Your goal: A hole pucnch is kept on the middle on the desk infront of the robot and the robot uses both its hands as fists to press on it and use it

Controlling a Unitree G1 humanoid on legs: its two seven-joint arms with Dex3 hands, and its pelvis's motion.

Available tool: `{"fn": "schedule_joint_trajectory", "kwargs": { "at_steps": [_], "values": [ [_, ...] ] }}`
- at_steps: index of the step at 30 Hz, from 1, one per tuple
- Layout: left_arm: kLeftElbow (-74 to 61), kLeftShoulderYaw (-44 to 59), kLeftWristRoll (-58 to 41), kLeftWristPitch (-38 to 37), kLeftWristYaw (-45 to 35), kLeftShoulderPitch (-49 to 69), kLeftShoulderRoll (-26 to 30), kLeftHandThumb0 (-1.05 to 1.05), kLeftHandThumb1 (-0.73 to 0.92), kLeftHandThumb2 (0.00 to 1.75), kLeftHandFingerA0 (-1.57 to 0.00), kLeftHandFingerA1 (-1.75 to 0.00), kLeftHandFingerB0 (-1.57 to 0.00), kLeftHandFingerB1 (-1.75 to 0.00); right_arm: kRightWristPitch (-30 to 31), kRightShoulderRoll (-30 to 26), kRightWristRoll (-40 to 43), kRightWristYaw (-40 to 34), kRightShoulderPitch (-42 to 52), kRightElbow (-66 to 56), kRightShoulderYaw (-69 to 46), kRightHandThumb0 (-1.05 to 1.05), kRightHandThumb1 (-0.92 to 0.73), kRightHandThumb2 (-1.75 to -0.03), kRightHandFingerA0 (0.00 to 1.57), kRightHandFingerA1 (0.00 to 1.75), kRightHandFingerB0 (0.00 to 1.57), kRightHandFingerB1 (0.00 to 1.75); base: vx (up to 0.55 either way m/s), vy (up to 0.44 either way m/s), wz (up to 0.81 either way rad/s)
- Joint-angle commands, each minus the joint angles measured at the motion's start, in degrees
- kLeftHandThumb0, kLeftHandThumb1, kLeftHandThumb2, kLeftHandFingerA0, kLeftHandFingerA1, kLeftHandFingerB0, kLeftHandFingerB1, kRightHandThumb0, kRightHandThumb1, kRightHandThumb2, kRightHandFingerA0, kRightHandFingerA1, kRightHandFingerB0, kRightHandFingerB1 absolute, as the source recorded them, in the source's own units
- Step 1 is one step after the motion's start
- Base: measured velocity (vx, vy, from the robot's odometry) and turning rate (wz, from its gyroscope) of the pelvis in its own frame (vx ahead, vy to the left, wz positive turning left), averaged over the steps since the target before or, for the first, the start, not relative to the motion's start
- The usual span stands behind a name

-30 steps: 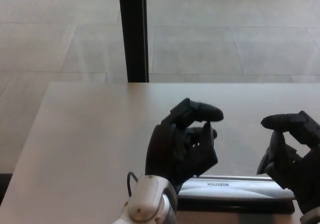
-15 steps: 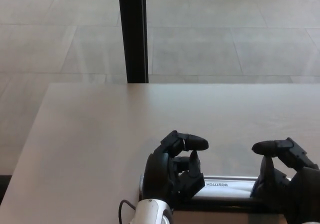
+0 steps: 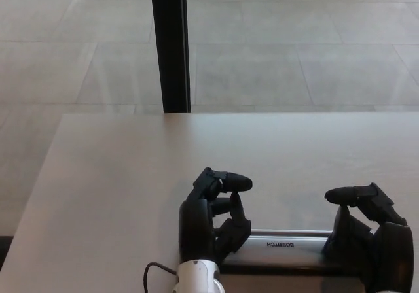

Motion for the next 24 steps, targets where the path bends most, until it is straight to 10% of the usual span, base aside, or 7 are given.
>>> {"fn": "schedule_joint_trajectory", "kwargs": {
  "at_steps": [1, 4, 11, 15, 17, 18, 24],
  "values": [
    [21.2, 1.89, 12.87, -13.05, 26.56, -0.45, -18.05, -0.35, 0.82, 0.78, -0.85, -1.75, -0.68, -1.49, -14.93, -0.89, -17.66, -26.65, -1.99, 22.35, -0.18, -0.4, -0.74, -0.85, 0.93, 1.75, 0.65, 1.57, 0.0, 0.0, 0.0],
    [23.28, 0.64, 13.99, -13.62, 26.64, -1.0, -18.06, -0.36, 0.82, 0.76, -0.84, -1.75, -0.6, -1.65, -15.01, -1.02, -17.77, -27.42, -2.07, 23.7, -0.24, -0.4, -0.71, -0.87, 0.92, 1.75, 0.7, 1.48, 0.0, 0.0, 0.0],
    [32.44, -9.48, 24.24, -13.29, 29.07, -4.15, -13.3, -0.3, 0.79, 0.85, -0.9, -1.75, -0.74, -1.38, -13.29, -4.17, -22.34, -31.45, -3.65, 29.82, 3.04, -0.36, -0.69, -0.72, 0.94, 1.75, 0.78, 1.48, 0.0, 0.0, 0.0],
    [34.4, -14.78, 28.53, -11.13, 27.94, -5.25, -10.07, -0.27, 0.78, 0.77, -0.87, -1.75, -0.74, -1.33, -7.37, 8.77, 18.23, 4.31, -3.69, 25.02, -12.51, -0.42, -0.71, -0.67, 0.78, 1.48, 0.74, 1.14, 0.0, 0.0, 0.0],
    [35.18, -15.52, 29.15, -11.11, 28.52, -5.74, -9.97, -0.26, 0.76, 0.77, -0.87, -1.75, -0.75, -1.28, -9.42, 2.43, -7.79, -17.07, -3.92, 29.74, -3.54, -0.43, -0.73, -0.63, 0.85, 1.31, 0.72, 1.02, 0.0, 0.0, 0.0],
    [35.8, -15.68, 29.13, -11.69, 28.59, -5.89, -10.04, -0.28, 0.76, 0.77, -0.86, -1.72, -0.76, -1.29, -4.4, 8.38, 13.96, -1.31, -4.88, 25.88, -12.56, -0.43, -0.74, -0.63, 0.75, 1.25, 0.71, 0.95, 0.0, 0.0, 0.0],
    [37.24, -15.82, 29.69, -12.82, 29.82, -6.73, -10.12, -0.27, 0.78, 0.84, -0.88, -1.75, -0.75, -1.31, -6.73, 8.26, 11.61, 0.67, -4.71, 26.48, -13.15, -0.45, -0.82, -0.65, 0.72, 1.29, 0.64, 1.09, 0.0, 0.0, 0.0]
  ]
}}
